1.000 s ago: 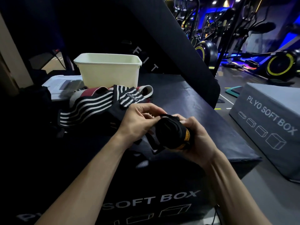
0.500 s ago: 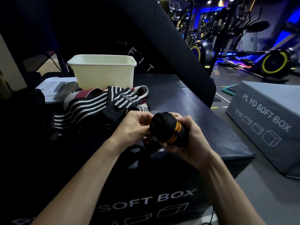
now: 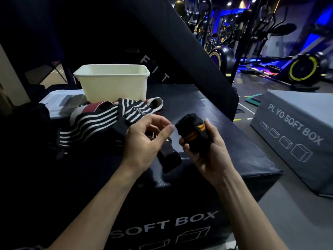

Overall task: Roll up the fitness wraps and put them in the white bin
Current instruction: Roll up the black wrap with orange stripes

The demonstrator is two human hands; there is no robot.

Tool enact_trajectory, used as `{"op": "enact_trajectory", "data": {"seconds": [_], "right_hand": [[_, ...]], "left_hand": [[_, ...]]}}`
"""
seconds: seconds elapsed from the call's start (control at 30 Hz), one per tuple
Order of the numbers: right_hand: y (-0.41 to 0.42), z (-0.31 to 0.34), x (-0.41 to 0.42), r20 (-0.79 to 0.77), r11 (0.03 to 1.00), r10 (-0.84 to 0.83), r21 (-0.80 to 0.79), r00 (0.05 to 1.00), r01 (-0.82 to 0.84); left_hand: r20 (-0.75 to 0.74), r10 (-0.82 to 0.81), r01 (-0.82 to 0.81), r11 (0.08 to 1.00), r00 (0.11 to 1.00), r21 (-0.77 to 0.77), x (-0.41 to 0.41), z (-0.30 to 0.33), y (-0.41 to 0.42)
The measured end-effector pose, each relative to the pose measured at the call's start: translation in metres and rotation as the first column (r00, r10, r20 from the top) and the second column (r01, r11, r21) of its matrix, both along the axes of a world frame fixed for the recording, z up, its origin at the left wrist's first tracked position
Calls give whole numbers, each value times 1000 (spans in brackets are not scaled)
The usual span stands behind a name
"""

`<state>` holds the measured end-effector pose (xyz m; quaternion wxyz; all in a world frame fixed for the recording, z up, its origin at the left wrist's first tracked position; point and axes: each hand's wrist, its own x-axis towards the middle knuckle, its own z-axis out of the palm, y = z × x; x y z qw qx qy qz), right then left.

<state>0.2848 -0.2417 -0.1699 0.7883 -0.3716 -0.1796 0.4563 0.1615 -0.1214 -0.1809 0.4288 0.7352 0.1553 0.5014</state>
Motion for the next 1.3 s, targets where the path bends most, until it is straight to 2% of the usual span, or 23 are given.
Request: {"op": "enact_trajectory", "data": {"seconds": [0.13, 0.23, 0.37, 0.5, 0.57, 0.67, 0.83, 0.97, 1.13, 1.3], "right_hand": [[-2, -2, -4, 65, 1000, 20, -8, 998, -20], [-2, -5, -5, 138, 999, 14, -31, 990, -10], [-3, -7, -1, 317, 991, -12, -121, 948, 53], [-2, -14, 0, 433, 969, -39, -205, 901, 141], [2, -15, -2, 446, 960, -66, -214, 892, 178], [6, -14, -5, 452, 954, -112, -202, 885, 223], [6, -15, -8, 502, 946, -161, -167, 850, 278], [3, -14, -8, 553, 964, -110, -143, 826, 224], [3, -14, -9, 488, 980, -73, -128, 870, 153], [1, -14, -4, 471, 975, -138, -92, 871, 204]], "left_hand": [[-16, 68, -58, 939, 998, 340, -2, 2, -7], [-19, 150, -130, 906, 988, 402, 0, -3, -6], [-37, 204, -163, 865, 978, 474, -1, 0, -4], [-141, 339, -208, 804, 930, 557, -2, 1, -3], [-190, 347, -176, 789, 918, 589, -1, -1, -3], [-219, 276, -95, 797, 936, 597, 0, -4, -7], [-255, 238, -51, 816, 937, 575, -2, -4, -4], [-281, 146, 0, 887, 948, 461, -6, -4, 2], [-252, 89, 14, 924, 963, 382, -6, -8, 2], [-222, 83, 12, 918, 972, 397, -4, -12, -7]]}}
